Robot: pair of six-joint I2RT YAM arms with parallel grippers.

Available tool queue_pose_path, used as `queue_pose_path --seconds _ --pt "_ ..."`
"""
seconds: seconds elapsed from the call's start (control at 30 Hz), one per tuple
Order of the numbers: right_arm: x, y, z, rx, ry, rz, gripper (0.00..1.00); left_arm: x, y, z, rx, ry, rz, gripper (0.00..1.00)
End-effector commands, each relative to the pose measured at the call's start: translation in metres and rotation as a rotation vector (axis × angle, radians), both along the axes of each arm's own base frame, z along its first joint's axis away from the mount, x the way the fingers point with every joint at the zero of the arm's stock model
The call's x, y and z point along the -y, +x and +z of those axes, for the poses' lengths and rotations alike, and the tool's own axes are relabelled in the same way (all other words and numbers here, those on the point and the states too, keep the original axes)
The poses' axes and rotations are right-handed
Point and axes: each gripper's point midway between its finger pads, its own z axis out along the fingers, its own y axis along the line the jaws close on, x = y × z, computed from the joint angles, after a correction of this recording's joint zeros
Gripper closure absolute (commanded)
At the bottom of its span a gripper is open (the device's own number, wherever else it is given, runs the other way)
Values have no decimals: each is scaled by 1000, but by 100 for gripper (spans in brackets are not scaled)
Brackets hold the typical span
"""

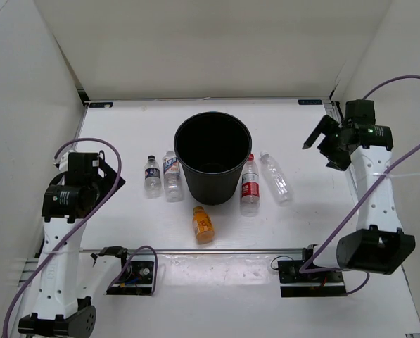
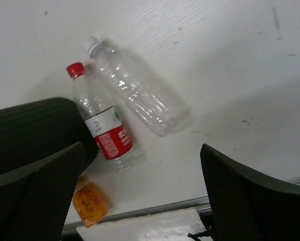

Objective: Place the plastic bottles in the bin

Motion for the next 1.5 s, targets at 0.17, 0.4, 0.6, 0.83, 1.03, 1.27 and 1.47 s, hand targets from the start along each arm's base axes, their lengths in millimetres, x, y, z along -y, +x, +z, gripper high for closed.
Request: queue_pose_path --seconds 0.17,0.4,0.6,0.83,1.03,1.27,1.47 --pt "-67 34 -32 17 203 410 0 -4 4 2 -9 22 16 0" --pt "-78 80 -82 -73 137 471 0 9 6 -32 -149 -17 -52 0" --pt "-87 111 -129 -186 87 493 0 15 14 -38 -121 -38 -80 0" --pt "-86 109 -184 -322 56 458 0 12 23 -37 -160 -25 -73 0" --pt "-78 100 -210 -390 19 457 21 12 24 -39 -182 -30 -65 0" --pt "-68 93 -185 -366 -5 398 52 15 24 -49 -193 -53 -44 0" --pt "-72 90 -71 -129 -26 328 64 15 35 -52 -179 -53 -44 0"
